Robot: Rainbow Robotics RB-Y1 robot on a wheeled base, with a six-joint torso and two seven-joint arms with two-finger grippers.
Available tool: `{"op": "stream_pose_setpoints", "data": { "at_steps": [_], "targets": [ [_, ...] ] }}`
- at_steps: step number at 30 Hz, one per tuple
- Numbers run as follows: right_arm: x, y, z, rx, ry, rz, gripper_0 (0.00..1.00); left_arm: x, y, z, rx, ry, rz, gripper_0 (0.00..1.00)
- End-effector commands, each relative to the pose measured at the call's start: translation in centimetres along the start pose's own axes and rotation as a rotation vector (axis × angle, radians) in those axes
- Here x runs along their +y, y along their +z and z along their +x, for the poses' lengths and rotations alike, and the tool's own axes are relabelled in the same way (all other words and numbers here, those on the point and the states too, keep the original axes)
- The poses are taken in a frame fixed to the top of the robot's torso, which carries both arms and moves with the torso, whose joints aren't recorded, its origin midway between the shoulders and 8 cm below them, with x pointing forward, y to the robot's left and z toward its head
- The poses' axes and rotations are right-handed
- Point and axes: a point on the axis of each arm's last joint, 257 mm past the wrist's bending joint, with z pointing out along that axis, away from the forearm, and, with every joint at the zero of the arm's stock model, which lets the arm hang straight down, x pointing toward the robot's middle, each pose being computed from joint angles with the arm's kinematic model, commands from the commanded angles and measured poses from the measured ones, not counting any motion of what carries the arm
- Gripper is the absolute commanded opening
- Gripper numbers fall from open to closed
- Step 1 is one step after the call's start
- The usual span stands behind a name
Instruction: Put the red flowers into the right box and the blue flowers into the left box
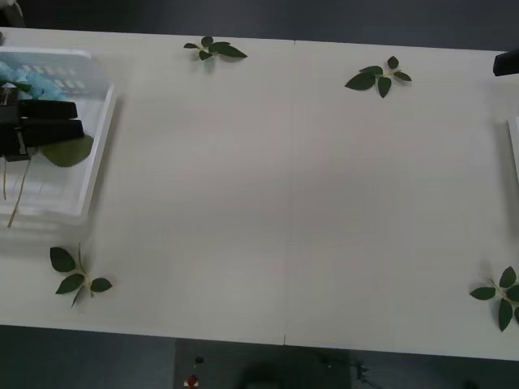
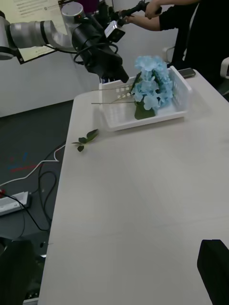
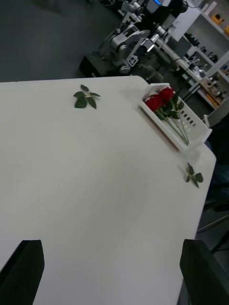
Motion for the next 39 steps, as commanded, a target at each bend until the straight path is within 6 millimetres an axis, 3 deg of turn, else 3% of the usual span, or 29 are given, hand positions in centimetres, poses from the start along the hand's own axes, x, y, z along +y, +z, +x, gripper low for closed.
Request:
{"op": "stream_pose_setpoints", "data": {
  "at_steps": [1,6,17,24,39],
  "targets": [
    [0.1,0.0,-1.1,-0.039,-0.010,0.001,1.00,-3.1,0.4,-2.7,-0.001,0.129,0.076,0.83],
    [0.1,0.0,-1.1,-0.039,-0.010,0.001,1.00,-6.0,1.4,-3.5,-0.053,0.173,0.177,0.83],
    [0.1,0.0,-1.1,-0.039,-0.010,0.001,1.00,-6.6,-0.6,-7.5,-0.105,0.179,0.171,0.84],
    [0.1,0.0,-1.1,-0.039,-0.010,0.001,1.00,-7.4,-0.4,-9.1,-0.124,0.206,0.188,0.84],
    [0.1,0.0,-1.1,-0.039,-0.010,0.001,1.00,-7.9,0.8,-7.8,-0.090,0.250,0.199,0.84]
  ]
}}
